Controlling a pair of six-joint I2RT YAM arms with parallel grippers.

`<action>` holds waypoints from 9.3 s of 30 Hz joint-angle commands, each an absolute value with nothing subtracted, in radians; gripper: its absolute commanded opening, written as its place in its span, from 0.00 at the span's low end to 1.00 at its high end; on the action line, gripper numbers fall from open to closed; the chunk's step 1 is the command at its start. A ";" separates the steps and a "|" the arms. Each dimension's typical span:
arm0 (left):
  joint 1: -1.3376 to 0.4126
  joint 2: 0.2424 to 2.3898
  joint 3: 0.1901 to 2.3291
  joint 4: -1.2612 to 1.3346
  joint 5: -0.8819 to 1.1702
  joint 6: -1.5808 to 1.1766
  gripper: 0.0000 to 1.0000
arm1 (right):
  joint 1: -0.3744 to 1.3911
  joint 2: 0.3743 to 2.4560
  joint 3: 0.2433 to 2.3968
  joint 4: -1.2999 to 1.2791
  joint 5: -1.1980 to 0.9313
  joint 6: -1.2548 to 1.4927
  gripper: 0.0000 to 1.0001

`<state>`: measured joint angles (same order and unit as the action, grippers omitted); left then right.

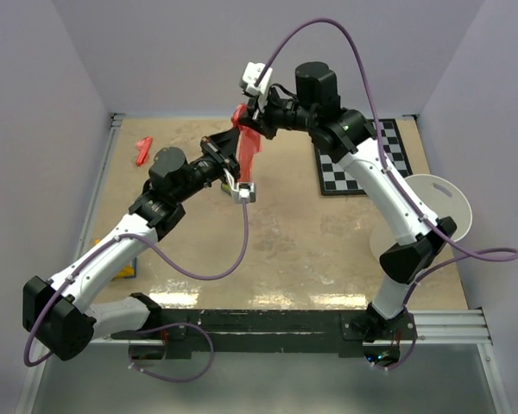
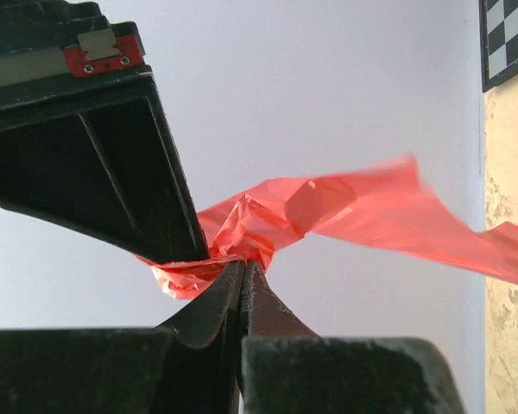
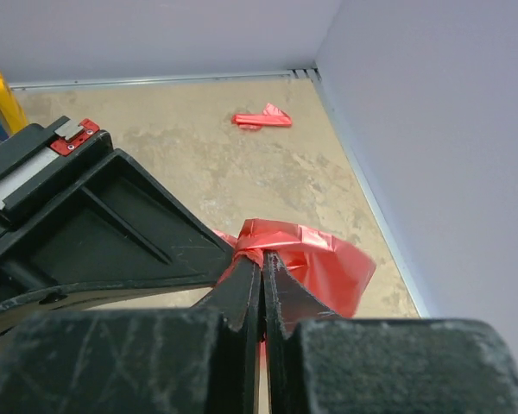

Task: Put the trash bags into the trash bin

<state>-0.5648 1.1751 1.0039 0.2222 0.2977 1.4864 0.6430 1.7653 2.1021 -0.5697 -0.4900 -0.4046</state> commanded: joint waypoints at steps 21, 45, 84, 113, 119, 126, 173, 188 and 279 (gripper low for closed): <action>-0.580 1.152 1.008 0.440 0.379 1.413 0.00 | 0.627 1.700 1.914 -0.500 -0.397 -0.364 0.00; -0.572 1.209 1.071 0.350 0.309 1.519 0.00 | 0.658 1.632 1.905 -0.511 -0.517 -0.364 0.00; -0.552 1.183 1.057 0.348 0.399 1.513 0.00 | 0.669 1.671 1.931 -0.509 -0.538 -0.371 0.00; -0.534 1.201 1.011 0.308 0.301 1.503 0.00 | 0.672 1.666 1.954 -0.522 -0.460 -0.423 0.00; -0.529 1.161 1.005 0.313 0.301 1.483 0.00 | 0.624 1.671 1.945 -0.523 -0.380 -0.408 0.17; -0.531 1.144 0.980 0.325 0.301 1.474 0.00 | 0.621 1.663 1.988 -0.534 -0.397 -0.420 0.54; -0.516 1.276 1.060 0.351 0.278 1.572 0.00 | 0.704 1.677 2.030 -0.632 -0.624 -0.565 0.00; -0.563 1.101 0.977 0.281 0.509 1.497 0.00 | 0.675 1.732 1.991 -0.520 -0.431 -0.515 0.00; -0.526 1.226 1.006 0.368 0.265 1.428 0.00 | 0.704 1.690 1.994 -0.420 -0.525 -0.390 0.00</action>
<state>-0.5430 1.2213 1.0061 0.3202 0.2867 1.4506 0.6617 1.7138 1.9244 -0.4213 -0.3859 -0.4137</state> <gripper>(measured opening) 0.009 0.006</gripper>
